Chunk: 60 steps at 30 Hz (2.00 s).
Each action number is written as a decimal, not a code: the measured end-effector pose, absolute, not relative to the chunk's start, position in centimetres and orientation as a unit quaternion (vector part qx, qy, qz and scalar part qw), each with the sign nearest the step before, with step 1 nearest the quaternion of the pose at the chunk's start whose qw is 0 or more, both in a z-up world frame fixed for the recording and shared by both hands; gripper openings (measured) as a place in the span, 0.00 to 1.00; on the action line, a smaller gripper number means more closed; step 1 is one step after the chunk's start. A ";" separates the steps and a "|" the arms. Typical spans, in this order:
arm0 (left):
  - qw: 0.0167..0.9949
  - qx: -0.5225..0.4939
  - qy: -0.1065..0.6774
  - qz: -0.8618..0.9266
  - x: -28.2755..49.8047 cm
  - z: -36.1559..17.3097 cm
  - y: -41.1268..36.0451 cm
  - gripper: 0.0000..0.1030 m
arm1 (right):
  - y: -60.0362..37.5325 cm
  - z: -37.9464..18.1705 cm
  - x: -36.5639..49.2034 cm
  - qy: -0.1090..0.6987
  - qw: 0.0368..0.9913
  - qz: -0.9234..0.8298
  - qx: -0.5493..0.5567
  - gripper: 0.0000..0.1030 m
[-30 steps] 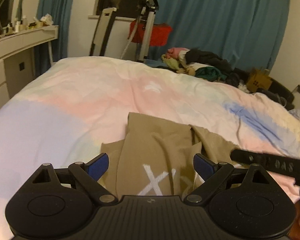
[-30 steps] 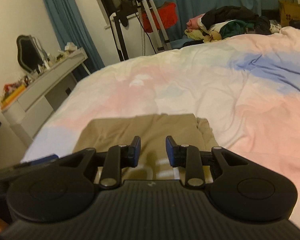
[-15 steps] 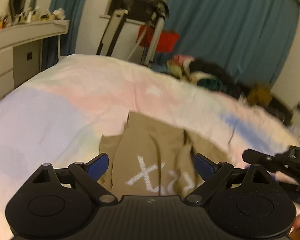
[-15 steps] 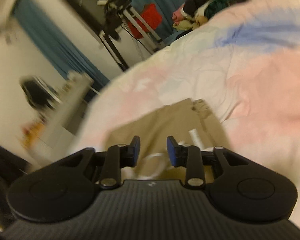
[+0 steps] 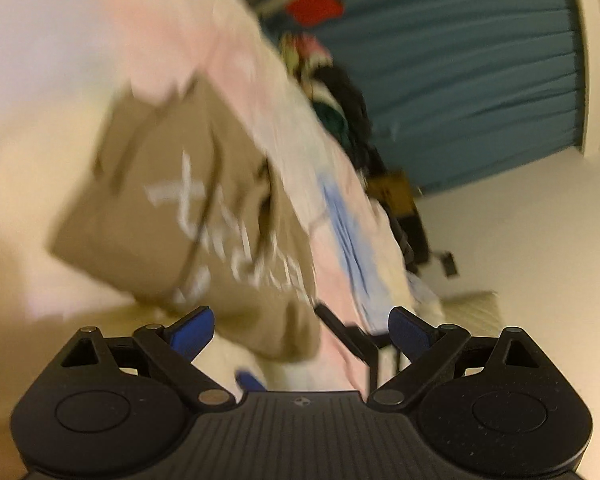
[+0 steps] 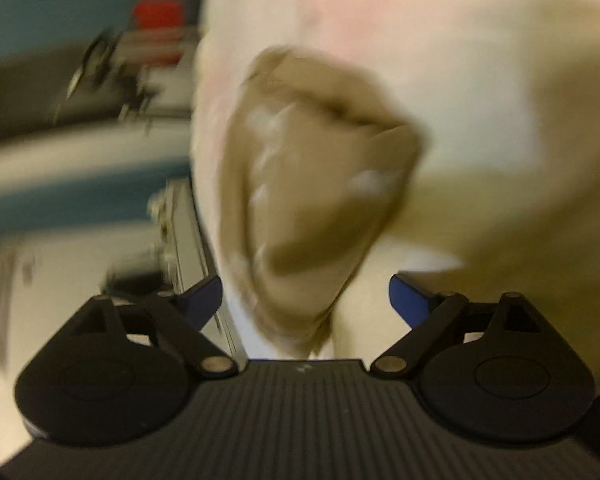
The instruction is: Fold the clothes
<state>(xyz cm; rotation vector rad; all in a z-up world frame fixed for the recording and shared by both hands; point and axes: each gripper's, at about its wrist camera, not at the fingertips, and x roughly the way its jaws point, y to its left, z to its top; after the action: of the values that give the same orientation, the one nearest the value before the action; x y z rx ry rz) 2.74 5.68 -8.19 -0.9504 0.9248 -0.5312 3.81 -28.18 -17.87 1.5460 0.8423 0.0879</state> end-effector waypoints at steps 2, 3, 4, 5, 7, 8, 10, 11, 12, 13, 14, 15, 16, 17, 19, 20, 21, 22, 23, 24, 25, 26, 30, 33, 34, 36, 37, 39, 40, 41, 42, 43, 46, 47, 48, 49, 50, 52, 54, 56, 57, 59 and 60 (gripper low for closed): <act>0.727 -0.460 0.447 -0.243 3.7 -10.2 4.9 0.92 | -28.5 -18.3 4.0 0.353 0.637 0.020 0.685 0.75; 0.713 -0.471 0.459 -0.243 4.2 -11.1 4.4 0.92 | -28.5 -18.4 4.2 0.348 0.638 0.016 0.686 0.70; 0.700 -0.480 0.470 -0.241 4.7 -12.0 4.0 0.92 | -28.6 -18.5 4.4 0.344 0.639 0.011 0.687 0.64; 0.693 -0.486 0.477 -0.237 5.2 -12.7 3.6 0.91 | -28.5 -18.4 4.7 0.343 0.644 0.011 0.684 0.59; 0.689 -0.494 0.483 -0.220 6.0 -13.8 3.0 0.90 | -27.8 -17.9 5.3 0.346 0.660 0.021 0.667 0.46; 0.686 -0.500 0.485 -0.211 6.4 -14.2 3.0 0.87 | -27.6 -17.5 5.5 0.343 0.669 0.026 0.659 0.41; 0.681 -0.521 0.478 -0.191 6.8 -14.6 3.4 0.79 | -27.6 -16.8 5.3 0.330 0.684 0.037 0.650 0.29; 0.679 -0.535 0.469 -0.182 6.7 -14.7 4.0 0.73 | -27.8 -16.4 5.1 0.323 0.686 0.044 0.650 0.28; 0.678 -0.548 0.459 -0.172 6.4 -14.8 4.7 0.67 | -28.0 -16.0 4.8 0.314 0.690 0.051 0.650 0.25; 0.676 -0.562 0.448 -0.162 6.2 -14.8 5.4 0.65 | -28.3 -15.5 4.6 0.306 0.695 0.058 0.648 0.25; 0.674 -0.575 0.438 -0.152 5.9 -14.9 6.1 0.61 | -28.6 -15.0 4.4 0.297 0.701 0.063 0.645 0.25; 0.670 -0.588 0.431 -0.145 5.7 -15.0 6.8 0.55 | -28.8 -14.6 4.3 0.293 0.704 0.067 0.643 0.24; 0.664 -0.598 0.427 -0.140 5.4 -15.2 7.3 0.52 | -29.0 -14.4 4.3 0.291 0.705 0.069 0.643 0.24; 0.660 -0.606 0.423 -0.136 5.1 -15.2 7.7 0.48 | -29.1 -14.3 4.3 0.290 0.705 0.071 0.643 0.24; 0.668 -0.602 0.417 -0.129 4.6 -15.0 7.9 0.46 | -29.4 -14.5 4.2 0.292 0.703 0.070 0.645 0.23; 0.674 -0.598 0.415 -0.126 4.3 -14.9 8.0 0.46 | -29.5 -14.5 4.1 0.292 0.703 0.069 0.645 0.23; 0.677 -0.597 0.412 -0.125 4.1 -14.8 8.0 0.46 | -29.5 -14.5 3.9 0.291 0.704 0.067 0.644 0.23; 0.676 -0.598 0.412 -0.127 3.9 -14.8 8.0 0.46 | -29.5 -14.5 3.8 0.290 0.705 0.065 0.644 0.23; 0.674 -0.599 0.413 -0.128 3.8 -14.8 8.1 0.46 | -29.5 -14.5 3.7 0.288 0.706 0.063 0.643 0.23; 0.670 -0.601 0.415 -0.128 3.6 -14.9 8.2 0.49 | -29.6 -14.5 3.6 0.287 0.708 0.061 0.643 0.23; 0.667 -0.604 0.418 -0.129 3.5 -14.9 8.2 0.51 | -29.6 -14.4 3.5 0.286 0.709 0.059 0.642 0.23; 0.664 -0.606 0.419 -0.128 3.2 -14.9 8.4 0.55 | -29.6 -14.4 3.3 0.284 0.710 0.057 0.642 0.23; 0.666 -0.609 0.416 -0.106 2.2 -14.8 9.5 0.65 | -29.7 -14.5 3.0 0.281 0.712 0.049 0.642 0.23; 0.668 -0.611 0.415 -0.093 1.9 -14.7 10.5 0.65 | -29.6 -14.5 2.9 0.282 0.713 0.049 0.640 0.23; 0.669 -0.611 0.414 -0.088 1.8 -14.7 10.8 0.64 | -29.6 -14.5 2.8 0.283 0.714 0.049 0.639 0.23; 0.668 -0.610 0.418 -0.081 2.2 -14.9 11.2 0.56 | -29.6 -14.5 2.8 0.284 0.715 0.049 0.637 0.23; 0.666 -0.613 0.417 -0.078 2.2 -15.2 11.3 0.53 | -29.6 -14.5 2.8 0.284 0.715 0.048 0.637 0.23; 0.667 -0.620 0.407 -0.077 2.1 -15.2 11.2 0.40 | -29.7 -14.5 2.5 0.286 0.712 0.046 0.639 0.23; 0.671 -0.613 0.408 -0.084 2.3 -14.2 10.6 0.37 | -29.7 -14.3 2.2 0.287 0.709 0.046 0.642 0.23; 0.676 -0.606 0.409 -0.092 2.5 -13.3 10.1 0.30 | -29.7 -14.2 1.9 0.288 0.706 0.046 0.645 0.23; 0.680 -0.600 0.410 -0.099 2.6 -12.3 9.5 0.23 | -29.8 -13.9 1.5 0.287 0.706 0.046 0.646 0.23; 0.684 -0.593 0.411 -0.107 2.8 -11.4 9.0 0.21 | -29.9 -13.4 0.9 0.283 0.709 0.045 0.645 0.23; 0.697 -0.572 0.413 -0.129 3.4 -8.5 7.3 0.17 | -30.8 -11.8 -0.9 0.259 0.709 0.044 0.654 0.23; 0.701 -0.565 0.414 -0.137 3.6 -7.5 6.7 0.16 | -31.3 -11.3 -1.4 0.252 0.707 0.043 0.660 0.23; 0.704 -0.558 0.415 -0.144 3.8 -6.6 6.1 0.16 | -31.9 -10.6 -1.8 0.244 0.705 0.042 0.664 0.23; 0.708 -0.550 0.416 -0.151 3.9 -5.6 5.6 0.15 | -32.6 -9.9 -1.9 0.237 0.704 0.042 0.668 0.23; 0.712 -0.543 0.416 -0.159 4.1 -4.7 5.0 0.15 | -33.4 -9.1 -1.9 0.229 0.704 0.041 0.671 0.23; 0.719 -0.528 0.417 -0.173 5.0 -2.8 3.5 0.15 | -35.4 -7.3 -1.5 0.215 0.706 0.038 0.674 0.23; 0.727 -0.512 0.418 -0.187 8.5 -1.3 -0.2 0.15 | -37.7 -5.7 0.1 0.202 0.710 0.025 0.674 0.23; 0.735 -0.495 0.418 -0.200 12.1 0.2 -3.9 0.15 | -40.1 -4.1 2.0 0.191 0.715 0.010 0.673 0.23; 0.739 -0.487 0.418 -0.206 13.9 1.0 -5.7 0.15 | -41.3 -3.3 2.9 0.185 0.717 0.002 0.672 0.23; 0.746 -0.470 0.418 -0.219 17.5 2.5 -9.4 0.15 | -43.9 -1.6 5.2 0.172 0.726 -0.016 0.666 0.23; 0.750 -0.461 0.418 -0.225 19.3 3.3 -11.3 0.15 | -45.2 -0.8 6.8 0.164 0.735 -0.028 0.657 0.23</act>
<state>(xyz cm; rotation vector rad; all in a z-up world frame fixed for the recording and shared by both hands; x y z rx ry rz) 19.31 -11.30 3.28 -1.0085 0.9130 -0.4926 6.78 -45.20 -0.77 1.4444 0.3612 -0.0605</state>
